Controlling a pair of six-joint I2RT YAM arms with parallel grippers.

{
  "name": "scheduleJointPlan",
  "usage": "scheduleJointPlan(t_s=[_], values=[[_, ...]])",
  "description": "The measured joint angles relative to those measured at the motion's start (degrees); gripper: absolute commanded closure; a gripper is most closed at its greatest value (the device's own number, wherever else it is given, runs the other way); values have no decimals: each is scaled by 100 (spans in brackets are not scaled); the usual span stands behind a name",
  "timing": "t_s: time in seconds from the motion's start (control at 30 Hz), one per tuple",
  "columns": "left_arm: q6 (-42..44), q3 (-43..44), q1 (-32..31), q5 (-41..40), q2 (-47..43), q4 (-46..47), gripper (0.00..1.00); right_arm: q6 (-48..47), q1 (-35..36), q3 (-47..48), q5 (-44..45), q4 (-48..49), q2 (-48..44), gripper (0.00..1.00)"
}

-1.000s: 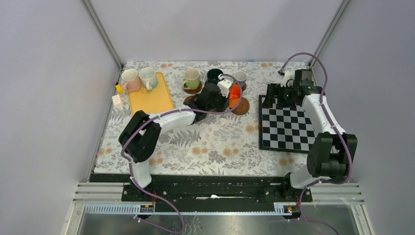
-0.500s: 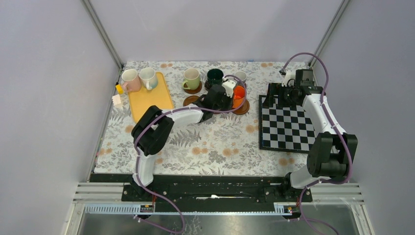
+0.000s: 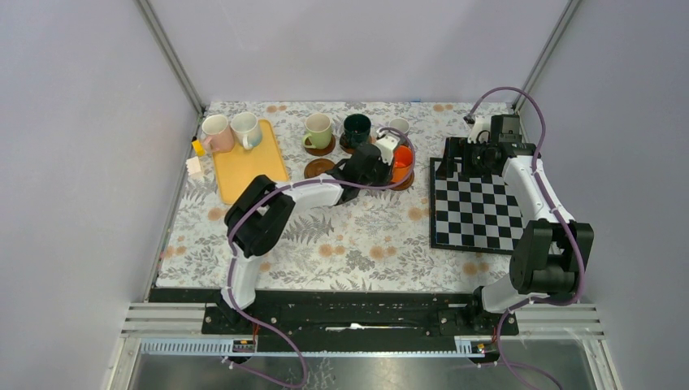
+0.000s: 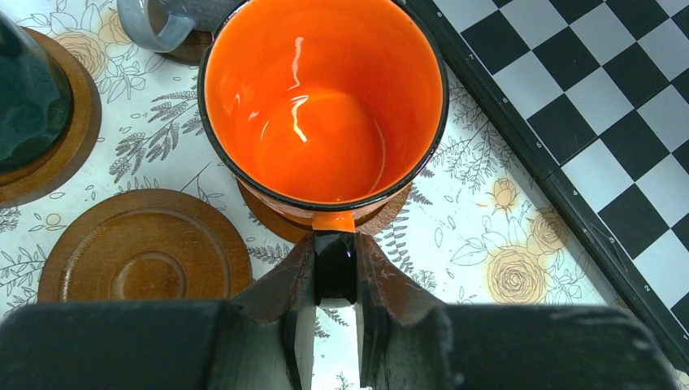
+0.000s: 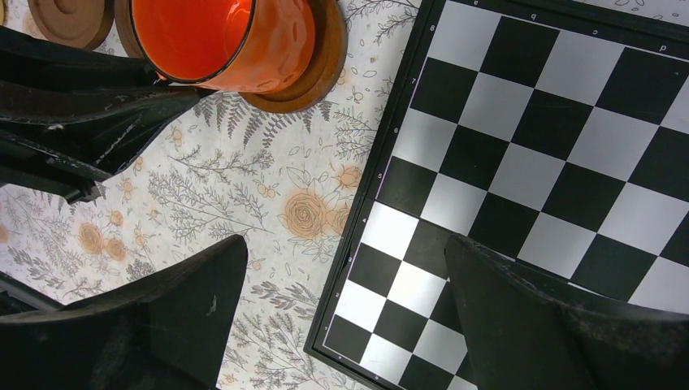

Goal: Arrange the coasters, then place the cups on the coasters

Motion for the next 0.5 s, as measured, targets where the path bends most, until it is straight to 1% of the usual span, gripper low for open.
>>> scheduleJointPlan(t_s=[0.5], values=[[22,50,-24,-31,197,138,100,-2,0,0,-76,7,0,2]])
